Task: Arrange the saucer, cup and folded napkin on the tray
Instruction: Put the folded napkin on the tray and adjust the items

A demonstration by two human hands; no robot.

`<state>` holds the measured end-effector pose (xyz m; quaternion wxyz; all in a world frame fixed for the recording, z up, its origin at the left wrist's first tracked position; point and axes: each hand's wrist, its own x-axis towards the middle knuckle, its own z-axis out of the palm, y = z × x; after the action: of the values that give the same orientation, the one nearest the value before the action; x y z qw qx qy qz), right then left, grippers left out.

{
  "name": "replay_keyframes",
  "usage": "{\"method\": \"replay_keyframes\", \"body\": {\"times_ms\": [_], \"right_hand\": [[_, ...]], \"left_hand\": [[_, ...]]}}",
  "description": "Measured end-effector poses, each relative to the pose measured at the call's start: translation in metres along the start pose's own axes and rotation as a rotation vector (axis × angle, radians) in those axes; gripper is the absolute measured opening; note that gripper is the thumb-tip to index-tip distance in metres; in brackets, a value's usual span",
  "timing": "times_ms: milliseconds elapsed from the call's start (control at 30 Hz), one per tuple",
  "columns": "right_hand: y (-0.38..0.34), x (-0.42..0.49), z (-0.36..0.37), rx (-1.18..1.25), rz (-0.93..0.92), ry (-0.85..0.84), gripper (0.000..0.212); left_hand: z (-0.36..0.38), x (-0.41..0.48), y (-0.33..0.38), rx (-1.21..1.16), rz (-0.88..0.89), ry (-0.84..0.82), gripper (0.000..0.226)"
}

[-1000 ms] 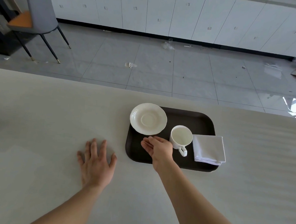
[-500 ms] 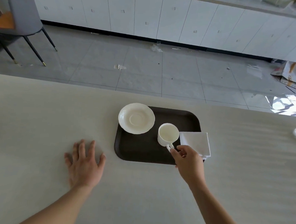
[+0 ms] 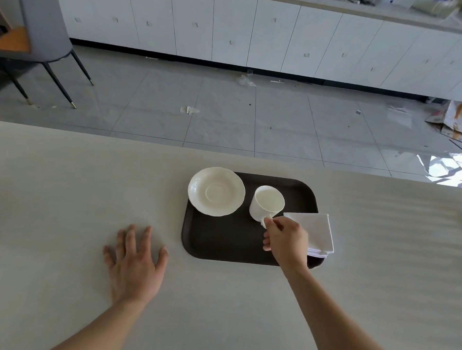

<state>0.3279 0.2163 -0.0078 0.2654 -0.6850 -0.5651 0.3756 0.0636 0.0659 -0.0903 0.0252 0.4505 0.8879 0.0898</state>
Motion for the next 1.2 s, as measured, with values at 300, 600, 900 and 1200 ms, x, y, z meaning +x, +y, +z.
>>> {"method": "replay_keyframes", "body": {"times_ms": [300, 600, 900, 1200], "right_hand": [[-0.015, 0.019, 0.017, -0.133, -0.091, 0.037, 0.032], [-0.016, 0.02, 0.024, -0.151, -0.087, 0.031, 0.034], [-0.014, 0.019, 0.025, -0.136, -0.083, 0.034, 0.035], [-0.017, 0.022, 0.027, -0.114, -0.065, 0.036, 0.037]], "left_hand": [[-0.004, 0.0, 0.002, -0.005, -0.014, -0.016, 0.072], [-0.003, 0.0, 0.002, 0.014, -0.013, -0.028, 0.071], [-0.001, 0.0, 0.0, 0.019, -0.006, -0.018, 0.07], [0.0, 0.0, 0.0, 0.028, -0.005, -0.012, 0.069]]}}
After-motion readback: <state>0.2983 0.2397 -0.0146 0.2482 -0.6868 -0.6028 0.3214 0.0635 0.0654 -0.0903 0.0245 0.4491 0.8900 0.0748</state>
